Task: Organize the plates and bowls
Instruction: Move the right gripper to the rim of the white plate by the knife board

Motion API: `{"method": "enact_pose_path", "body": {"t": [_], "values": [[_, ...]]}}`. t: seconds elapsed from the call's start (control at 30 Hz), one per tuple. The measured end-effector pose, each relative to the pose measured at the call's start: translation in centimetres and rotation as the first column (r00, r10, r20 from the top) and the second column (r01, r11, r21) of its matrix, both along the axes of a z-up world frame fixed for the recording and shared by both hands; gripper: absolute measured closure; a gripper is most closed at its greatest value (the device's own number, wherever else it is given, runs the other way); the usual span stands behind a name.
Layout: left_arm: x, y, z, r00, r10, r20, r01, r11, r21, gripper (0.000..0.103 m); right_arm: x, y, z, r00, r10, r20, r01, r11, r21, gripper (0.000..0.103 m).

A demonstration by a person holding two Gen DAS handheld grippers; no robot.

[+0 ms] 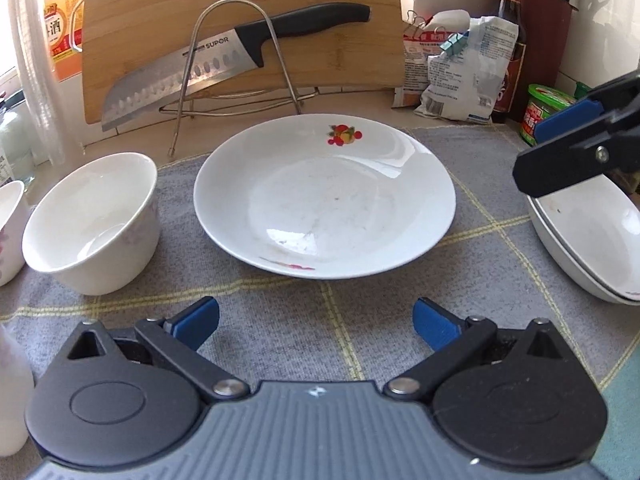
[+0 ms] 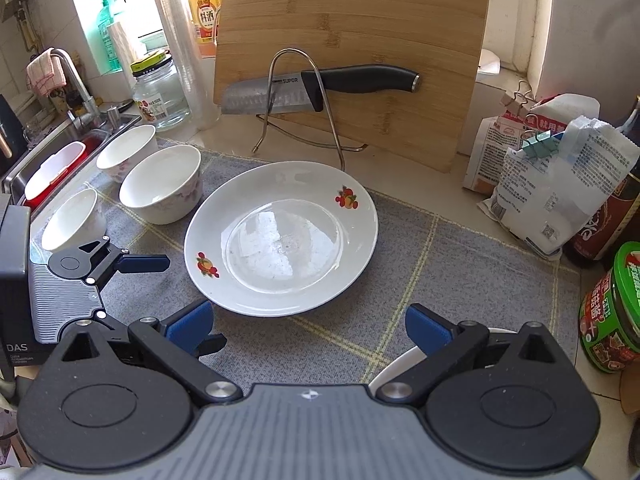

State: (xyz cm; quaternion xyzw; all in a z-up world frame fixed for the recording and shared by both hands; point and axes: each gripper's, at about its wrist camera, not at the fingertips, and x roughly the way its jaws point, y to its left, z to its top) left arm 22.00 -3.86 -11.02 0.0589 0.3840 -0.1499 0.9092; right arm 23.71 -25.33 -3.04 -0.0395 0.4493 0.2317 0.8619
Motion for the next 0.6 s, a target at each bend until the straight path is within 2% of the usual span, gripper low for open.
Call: {"method": "enact_pose_path", "body": {"t": [0.07,0.4,0.6], "values": [[0.6,0.1,-0.5,1.000,-0.022,-0.016,0.022,1.000,-0.016,0.001,0.4,0.1,-0.2,1.000,-0.004,-0.013,0.004,1.000,0.003,0.000],[2.1,0.3,-1.0,0.995,-0.088,0.040,0.089,0.996,-0.012,0.001,3.4,0.9,-1.3,0.999,-0.023,-0.046,0.022,1.000,-0.020,0.000],[2.5,0.4,-1.3,0.991,-0.124,0.058,0.125,0.992,-0.016,0.000,5.7,1.9,-2.1,0.997,0.034,-0.069,-0.036,0.999,-0.023,0.000]]}}
